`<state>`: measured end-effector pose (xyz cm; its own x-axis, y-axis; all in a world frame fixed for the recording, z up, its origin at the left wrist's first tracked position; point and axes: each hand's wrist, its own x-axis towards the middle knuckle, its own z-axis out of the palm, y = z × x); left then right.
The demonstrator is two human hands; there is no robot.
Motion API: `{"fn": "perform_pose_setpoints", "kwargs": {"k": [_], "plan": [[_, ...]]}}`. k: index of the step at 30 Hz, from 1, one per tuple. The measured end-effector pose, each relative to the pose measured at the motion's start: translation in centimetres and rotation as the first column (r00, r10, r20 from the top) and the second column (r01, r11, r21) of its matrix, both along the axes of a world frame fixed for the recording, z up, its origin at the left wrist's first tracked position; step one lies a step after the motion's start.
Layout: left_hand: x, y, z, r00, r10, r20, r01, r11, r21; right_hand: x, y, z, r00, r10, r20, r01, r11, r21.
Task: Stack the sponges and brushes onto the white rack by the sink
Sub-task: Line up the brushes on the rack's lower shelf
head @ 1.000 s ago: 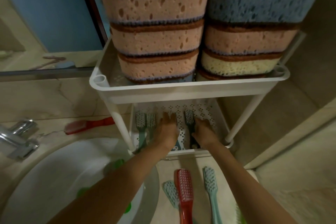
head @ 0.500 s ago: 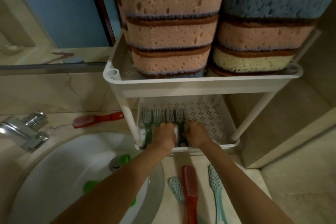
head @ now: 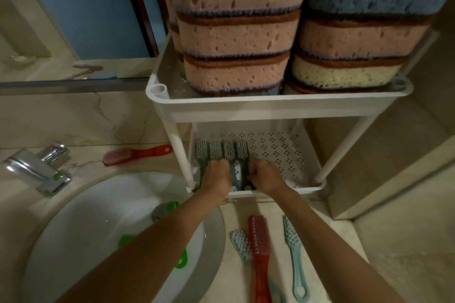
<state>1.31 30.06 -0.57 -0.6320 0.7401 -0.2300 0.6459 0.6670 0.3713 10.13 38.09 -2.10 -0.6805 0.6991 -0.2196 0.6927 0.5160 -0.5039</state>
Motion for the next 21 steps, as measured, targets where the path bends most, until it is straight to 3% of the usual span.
{"fn": "perform_pose_setpoints", "kwargs": {"k": [6,9,11,14,17,21], "plan": [[0.2,-0.7,0.4,0.999,0.025,0.019,-0.025,1.000,-0.002,0.6,-1.0,0.2,0.999,0.009,-0.050,-0.009,1.000,-0.018],[0.6,-1.5,0.5,0.999,0.035,0.034,-0.038,0.995,0.090,2.1,-2.7,0.7,0.969,-0.092,-0.231,0.106,0.993,0.048],[1.2,-2.4,0.8,0.999,0.026,0.047,-0.035,0.980,0.196,3.7,-4.5,1.0,0.900,-0.166,-0.404,0.219,0.972,0.087],[2.9,-4.5,1.4,0.997,0.001,0.074,-0.028,0.931,0.364,6.9,-7.6,1.2,0.806,-0.307,-0.505,0.360,0.933,0.007],[5.6,-7.0,0.9,0.983,-0.052,0.175,-0.019,0.923,0.383,10.1,-10.5,0.4,0.797,-0.444,-0.409,0.451,0.889,-0.086],[8.2,-9.4,-2.3,0.915,0.072,0.396,-0.126,0.986,0.112,13.0,-12.8,-1.6,0.810,-0.571,-0.131,0.564,0.821,-0.089]]}}
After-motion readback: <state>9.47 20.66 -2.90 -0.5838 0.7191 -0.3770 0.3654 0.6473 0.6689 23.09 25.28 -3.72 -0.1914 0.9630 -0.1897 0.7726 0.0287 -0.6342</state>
